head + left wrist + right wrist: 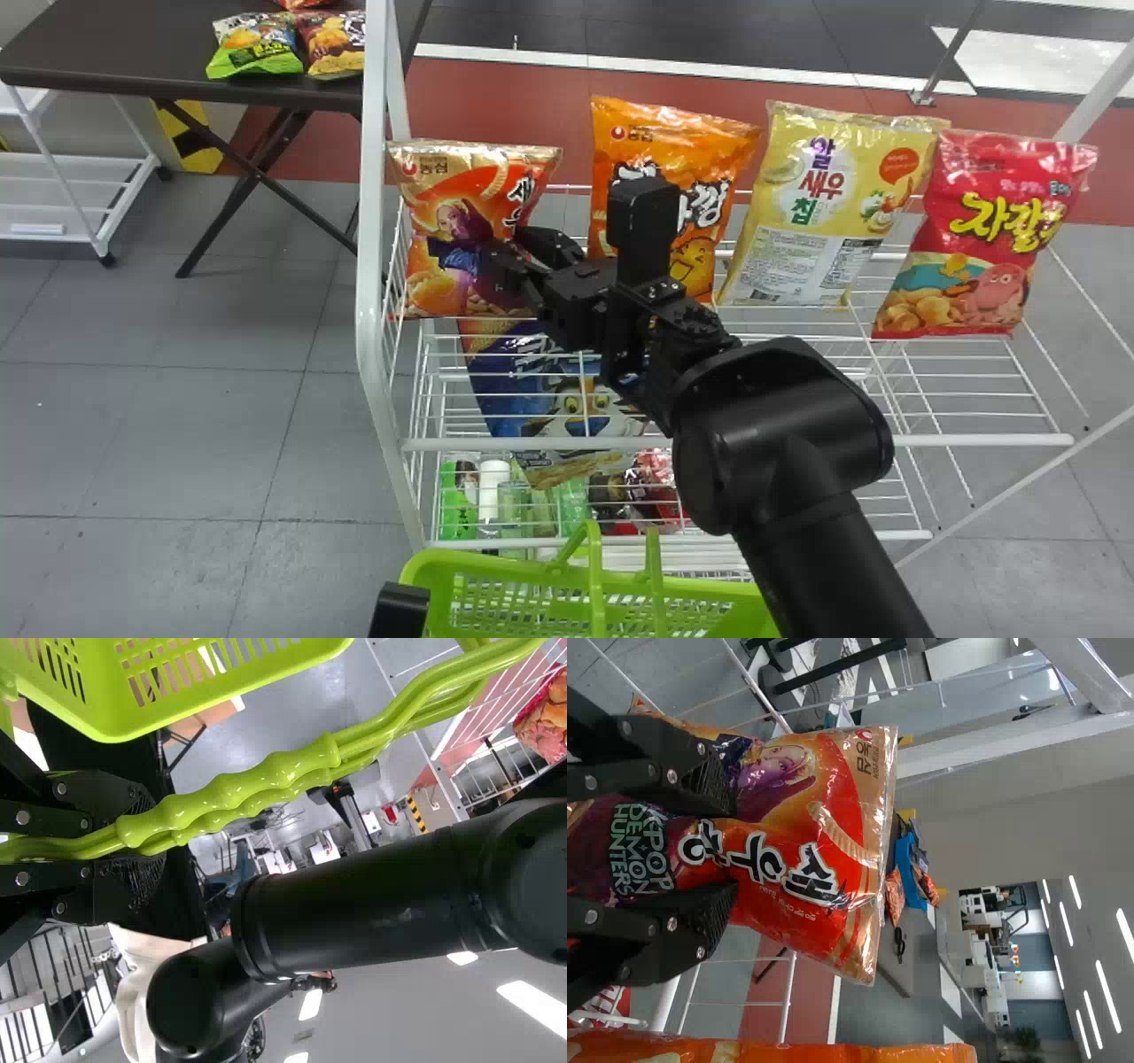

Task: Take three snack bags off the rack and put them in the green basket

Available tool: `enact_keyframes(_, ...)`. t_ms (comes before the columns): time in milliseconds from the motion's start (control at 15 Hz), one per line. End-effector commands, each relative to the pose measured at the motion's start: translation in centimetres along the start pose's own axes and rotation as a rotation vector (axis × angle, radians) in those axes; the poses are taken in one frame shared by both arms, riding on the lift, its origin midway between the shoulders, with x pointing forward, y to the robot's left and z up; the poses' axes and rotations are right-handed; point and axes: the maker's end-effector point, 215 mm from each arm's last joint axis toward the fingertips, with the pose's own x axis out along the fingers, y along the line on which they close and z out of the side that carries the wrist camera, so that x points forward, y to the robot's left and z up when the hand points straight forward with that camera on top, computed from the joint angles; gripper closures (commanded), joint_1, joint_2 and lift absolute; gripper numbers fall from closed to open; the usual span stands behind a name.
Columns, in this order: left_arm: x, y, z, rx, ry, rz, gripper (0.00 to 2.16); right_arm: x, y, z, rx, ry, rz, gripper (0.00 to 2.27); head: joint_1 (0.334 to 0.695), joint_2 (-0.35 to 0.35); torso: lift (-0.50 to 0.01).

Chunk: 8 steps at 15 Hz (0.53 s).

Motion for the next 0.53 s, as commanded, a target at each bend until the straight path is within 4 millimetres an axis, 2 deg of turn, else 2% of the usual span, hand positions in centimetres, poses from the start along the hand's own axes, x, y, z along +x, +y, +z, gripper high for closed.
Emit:
enact_keyframes(0,0.0,0.0,0.1,0.000,-0.001,-0.001,1.16,-0.9,0.5,-0.4,0.005,-0.026,0.008,2.23,0.695,-0.090,-0.022)
enact_keyframes(133,-0.1,0.1,0.2,0.000,-0.004,0.001,1.16,-3.0,1.7,0.8,-0.003,-0.051,0.026,2.23,0.695,-0.091,-0.022)
enact_keyframes(267,-0.2,0.3,0.3,0.000,-0.007,0.009,1.16,-5.8,2.3,2.2,-0.011,-0.062,0.038,2.24,0.695,-0.097,-0.022)
enact_keyframes(467,-0.3,0.6,0.7,0.006,-0.011,0.020,1.16,-11.9,1.1,4.3,-0.048,-0.066,-0.002,2.24,0.695,-0.123,-0.022)
